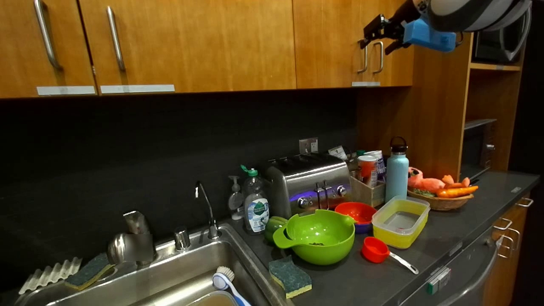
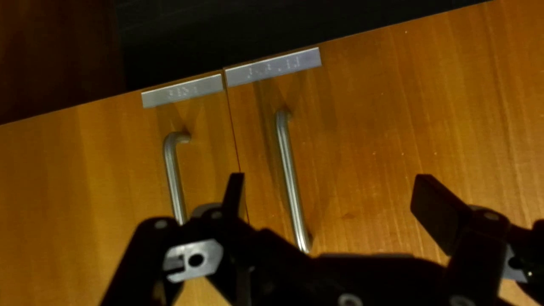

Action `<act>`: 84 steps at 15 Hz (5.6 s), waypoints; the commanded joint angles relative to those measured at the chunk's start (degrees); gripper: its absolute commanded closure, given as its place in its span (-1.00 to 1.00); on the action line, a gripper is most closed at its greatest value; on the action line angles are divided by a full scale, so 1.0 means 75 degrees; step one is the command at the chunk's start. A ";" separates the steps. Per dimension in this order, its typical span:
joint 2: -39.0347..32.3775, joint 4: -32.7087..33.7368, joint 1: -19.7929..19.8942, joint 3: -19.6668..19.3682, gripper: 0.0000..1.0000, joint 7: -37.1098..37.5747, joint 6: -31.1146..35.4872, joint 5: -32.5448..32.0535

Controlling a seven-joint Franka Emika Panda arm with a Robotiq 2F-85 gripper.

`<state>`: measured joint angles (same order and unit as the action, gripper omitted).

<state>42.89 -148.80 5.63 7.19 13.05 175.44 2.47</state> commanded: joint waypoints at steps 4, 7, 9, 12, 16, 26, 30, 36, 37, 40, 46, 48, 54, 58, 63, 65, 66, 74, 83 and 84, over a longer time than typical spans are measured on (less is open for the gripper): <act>-0.0729 0.0557 -0.0980 -0.0794 -1.00 -0.0770 0.0132 0.0118; -0.0971 0.0734 -0.1319 -0.1090 -1.00 -0.1048 0.0120 0.0123; -0.1077 0.0810 -0.1487 -0.1258 -1.00 -0.1192 0.0102 0.0141; -0.1243 0.0908 -0.1732 -0.1512 -1.00 -0.1394 0.0178 0.0175; -0.1417 0.0977 -0.2221 -0.1964 -1.00 -0.1691 0.0370 0.0233; -0.1667 0.1309 -0.3878 -0.3561 -0.89 -0.2307 0.0349 0.0066; -0.1667 0.1388 -0.4312 -0.4020 -0.34 -0.2485 0.0348 0.0051; -0.1616 0.1437 -0.4649 -0.4408 0.28 -0.2593 0.0348 0.0018; -0.1615 0.1449 -0.4654 -0.4430 0.39 -0.2603 0.0353 0.0006; -0.1607 0.1417 -0.4540 -0.4384 0.76 -0.2604 0.0412 -0.0044; -0.1660 0.1383 -0.4352 -0.4266 0.92 -0.2728 0.0571 -0.0095; -0.1693 0.1383 -0.4206 -0.4160 0.92 -0.2716 0.0577 -0.0161; -0.1587 0.1135 -0.3238 -0.3272 0.92 -0.2722 0.0675 0.0006; -0.1493 0.1006 -0.2603 -0.2739 0.92 -0.2531 0.0864 -0.0050; -0.1488 0.0904 -0.2293 -0.2420 0.92 -0.2341 0.1064 -0.0097; -0.1456 0.0807 -0.2122 -0.2264 0.92 -0.2264 0.1128 -0.0061; -0.1424 0.0750 -0.2029 -0.2194 0.92 -0.2217 0.1142 -0.0066; -0.1084 0.0329 -0.1190 -0.1491 0.92 -0.1735 0.1152 -0.0063; -0.0842 0.0152 -0.0892 -0.1236 0.92 -0.1561 0.1089 -0.0071; -0.0841 0.0154 -0.0890 -0.1235 0.92 -0.1562 0.1087 -0.0072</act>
<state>35.11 -146.67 -2.72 -2.87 0.67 183.47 1.63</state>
